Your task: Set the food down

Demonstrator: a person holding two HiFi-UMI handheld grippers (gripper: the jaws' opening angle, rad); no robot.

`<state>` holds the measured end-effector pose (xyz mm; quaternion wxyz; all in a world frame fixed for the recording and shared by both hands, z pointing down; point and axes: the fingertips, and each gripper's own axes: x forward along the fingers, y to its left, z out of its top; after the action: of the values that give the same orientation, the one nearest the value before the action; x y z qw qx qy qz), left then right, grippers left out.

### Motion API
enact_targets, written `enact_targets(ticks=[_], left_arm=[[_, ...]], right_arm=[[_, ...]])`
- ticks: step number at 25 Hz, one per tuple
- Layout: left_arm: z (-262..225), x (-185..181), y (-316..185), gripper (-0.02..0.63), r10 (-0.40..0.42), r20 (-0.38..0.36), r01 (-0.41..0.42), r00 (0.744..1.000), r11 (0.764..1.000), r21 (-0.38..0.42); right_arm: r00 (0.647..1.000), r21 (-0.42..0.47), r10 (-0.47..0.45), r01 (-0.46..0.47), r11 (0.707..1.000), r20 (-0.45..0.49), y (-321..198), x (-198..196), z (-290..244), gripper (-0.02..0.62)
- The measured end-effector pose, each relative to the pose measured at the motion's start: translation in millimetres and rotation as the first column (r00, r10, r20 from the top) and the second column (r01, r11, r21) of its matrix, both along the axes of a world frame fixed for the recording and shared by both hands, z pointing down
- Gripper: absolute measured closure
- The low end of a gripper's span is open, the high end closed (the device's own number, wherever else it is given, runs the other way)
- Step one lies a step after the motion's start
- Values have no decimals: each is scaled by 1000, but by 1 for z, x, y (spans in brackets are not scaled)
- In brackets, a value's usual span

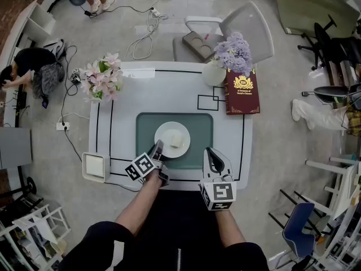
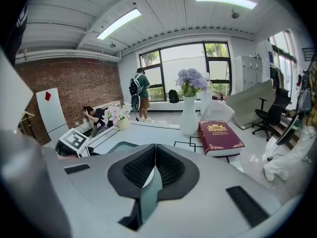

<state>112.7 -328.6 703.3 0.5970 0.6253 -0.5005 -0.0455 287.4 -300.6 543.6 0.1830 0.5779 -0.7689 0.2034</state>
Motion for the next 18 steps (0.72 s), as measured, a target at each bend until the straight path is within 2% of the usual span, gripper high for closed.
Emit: enact_targets(ticks=[6, 9, 12, 16, 18], left_arm=[[-1, -2, 1, 570, 55, 128, -57, 990, 998, 12], [-3, 1, -1, 467, 90, 172, -96, 981, 995, 28], [-6, 1, -5, 388, 82, 172, -92, 982, 994, 50], [-13, 1, -10, 281, 53, 113, -62, 992, 995, 83], [-12, -2, -11, 260, 45, 117, -56, 992, 995, 87]], right_arm=[[1000, 0, 1, -1, 1000, 5, 2, 0, -1, 586], [1000, 0, 2, -2, 1000, 6, 3, 1, -1, 586], [1000, -1, 5, -5, 1000, 10, 3, 1, -1, 586], [1000, -3, 3, -3, 1000, 14, 4, -2, 0, 586], [1000, -4, 2, -2, 1000, 16, 6, -4, 1, 586]])
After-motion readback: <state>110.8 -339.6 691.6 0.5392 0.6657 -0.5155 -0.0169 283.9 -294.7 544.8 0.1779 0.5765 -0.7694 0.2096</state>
